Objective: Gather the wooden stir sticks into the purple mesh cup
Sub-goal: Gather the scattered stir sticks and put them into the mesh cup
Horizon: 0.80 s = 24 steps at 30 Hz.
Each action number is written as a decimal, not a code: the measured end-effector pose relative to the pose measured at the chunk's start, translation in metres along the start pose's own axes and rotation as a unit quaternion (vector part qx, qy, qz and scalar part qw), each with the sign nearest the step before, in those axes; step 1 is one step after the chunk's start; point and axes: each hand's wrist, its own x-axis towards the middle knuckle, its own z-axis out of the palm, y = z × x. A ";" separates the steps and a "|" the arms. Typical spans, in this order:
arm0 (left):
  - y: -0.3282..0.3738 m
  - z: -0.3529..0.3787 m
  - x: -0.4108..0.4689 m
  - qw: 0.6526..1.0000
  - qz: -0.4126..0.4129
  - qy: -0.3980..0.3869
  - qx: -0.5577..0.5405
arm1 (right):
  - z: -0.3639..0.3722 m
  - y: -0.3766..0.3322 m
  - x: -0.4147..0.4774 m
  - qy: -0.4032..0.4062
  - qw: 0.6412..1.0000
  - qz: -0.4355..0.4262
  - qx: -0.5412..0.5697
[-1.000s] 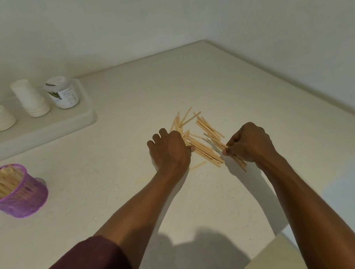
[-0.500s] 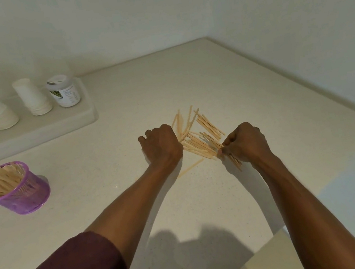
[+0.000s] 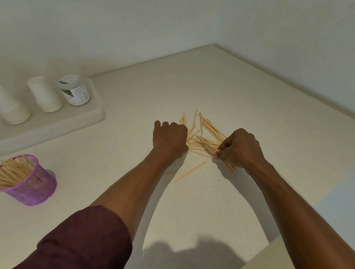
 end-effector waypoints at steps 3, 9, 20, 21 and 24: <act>-0.001 0.006 -0.004 1.000 0.019 0.020 0.012 | -0.001 0.001 0.001 0.004 1.000 0.004 0.009; -0.013 0.012 -0.014 0.995 0.000 0.076 -0.060 | -0.001 -0.002 0.001 0.010 1.000 0.005 0.027; -0.103 -0.029 -0.096 0.867 -0.195 0.258 -0.380 | 0.027 -0.075 -0.016 -0.028 0.990 -0.060 0.128; -0.118 -0.033 -0.108 0.854 -0.213 0.281 -0.383 | 0.033 -0.088 -0.018 -0.037 0.987 -0.072 0.139; -0.157 -0.041 -0.137 0.817 -0.251 0.352 -0.382 | 0.049 -0.121 -0.025 -0.068 0.977 -0.095 0.180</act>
